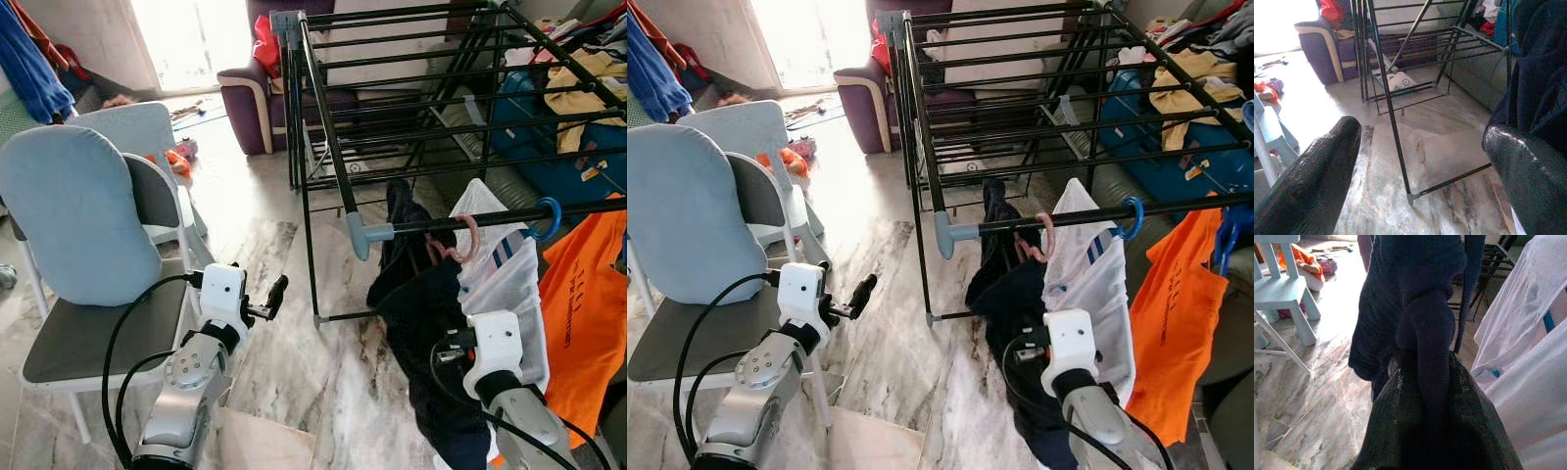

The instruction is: Hang hanger

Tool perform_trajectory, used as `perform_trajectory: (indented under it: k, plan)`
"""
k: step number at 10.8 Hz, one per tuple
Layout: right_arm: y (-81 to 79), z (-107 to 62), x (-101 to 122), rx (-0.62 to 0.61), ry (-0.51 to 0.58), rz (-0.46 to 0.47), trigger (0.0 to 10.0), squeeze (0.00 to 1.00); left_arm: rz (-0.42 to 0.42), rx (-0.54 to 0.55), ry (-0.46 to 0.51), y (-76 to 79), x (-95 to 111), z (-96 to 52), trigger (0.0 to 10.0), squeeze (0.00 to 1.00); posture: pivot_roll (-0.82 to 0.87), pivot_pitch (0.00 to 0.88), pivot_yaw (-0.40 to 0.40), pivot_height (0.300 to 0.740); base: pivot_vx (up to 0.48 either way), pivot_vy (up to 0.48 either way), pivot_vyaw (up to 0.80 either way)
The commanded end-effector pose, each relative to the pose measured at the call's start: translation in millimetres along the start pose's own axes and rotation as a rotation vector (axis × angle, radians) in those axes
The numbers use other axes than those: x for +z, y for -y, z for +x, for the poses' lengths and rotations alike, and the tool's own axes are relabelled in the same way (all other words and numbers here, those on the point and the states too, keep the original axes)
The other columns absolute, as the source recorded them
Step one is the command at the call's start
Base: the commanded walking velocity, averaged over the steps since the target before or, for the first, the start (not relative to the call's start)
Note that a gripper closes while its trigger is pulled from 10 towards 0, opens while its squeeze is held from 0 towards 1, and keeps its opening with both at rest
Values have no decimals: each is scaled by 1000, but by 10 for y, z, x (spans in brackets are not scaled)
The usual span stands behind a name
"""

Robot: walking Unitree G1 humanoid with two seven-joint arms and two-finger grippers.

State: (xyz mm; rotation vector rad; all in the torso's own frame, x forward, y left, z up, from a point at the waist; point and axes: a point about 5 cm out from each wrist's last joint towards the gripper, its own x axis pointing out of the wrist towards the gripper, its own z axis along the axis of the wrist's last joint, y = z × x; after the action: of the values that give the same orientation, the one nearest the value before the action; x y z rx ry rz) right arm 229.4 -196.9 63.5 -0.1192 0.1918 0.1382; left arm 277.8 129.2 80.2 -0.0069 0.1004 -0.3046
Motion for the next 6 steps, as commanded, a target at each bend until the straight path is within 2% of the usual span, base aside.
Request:
perform_trajectory:
  k: [1,6]
  plan:
    - [-30,42,108,8,45,-11,10000,0,20,-9,-5,-3,0,8,10000,0,-161,0,50,740,-289,0,0]
    - [-25,65,178,-3,83,-16,10000,0,17,-7,-7,-3,-9,12,10000,0,-164,0,52,740,-289,0,0]
